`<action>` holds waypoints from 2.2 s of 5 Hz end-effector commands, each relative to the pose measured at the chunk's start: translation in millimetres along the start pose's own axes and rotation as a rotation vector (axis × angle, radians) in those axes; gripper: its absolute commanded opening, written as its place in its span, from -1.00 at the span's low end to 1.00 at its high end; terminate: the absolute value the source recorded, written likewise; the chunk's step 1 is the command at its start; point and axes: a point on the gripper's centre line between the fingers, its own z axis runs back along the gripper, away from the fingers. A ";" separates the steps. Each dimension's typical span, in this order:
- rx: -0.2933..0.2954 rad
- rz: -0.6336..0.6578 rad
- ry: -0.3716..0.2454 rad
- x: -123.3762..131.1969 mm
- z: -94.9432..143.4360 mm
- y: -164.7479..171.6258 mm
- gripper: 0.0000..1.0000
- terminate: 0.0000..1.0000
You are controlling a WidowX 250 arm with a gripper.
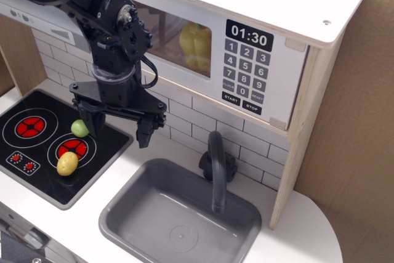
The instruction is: Open microwave
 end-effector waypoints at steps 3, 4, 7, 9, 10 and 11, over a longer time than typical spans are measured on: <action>-0.099 -0.042 -0.025 42.1 45.0 55.4 1.00 -1.00; -0.126 -0.043 -0.069 56.0 61.9 77.7 1.00 -1.00; -0.128 -0.057 -0.162 85.5 61.7 84.3 1.00 -1.00; -0.158 -0.143 -0.162 97.4 56.2 68.2 1.00 -1.00; -0.157 -0.122 -0.193 109.7 60.3 69.9 1.00 -1.00; -0.156 -0.139 -0.202 118.5 57.4 72.2 1.00 -1.00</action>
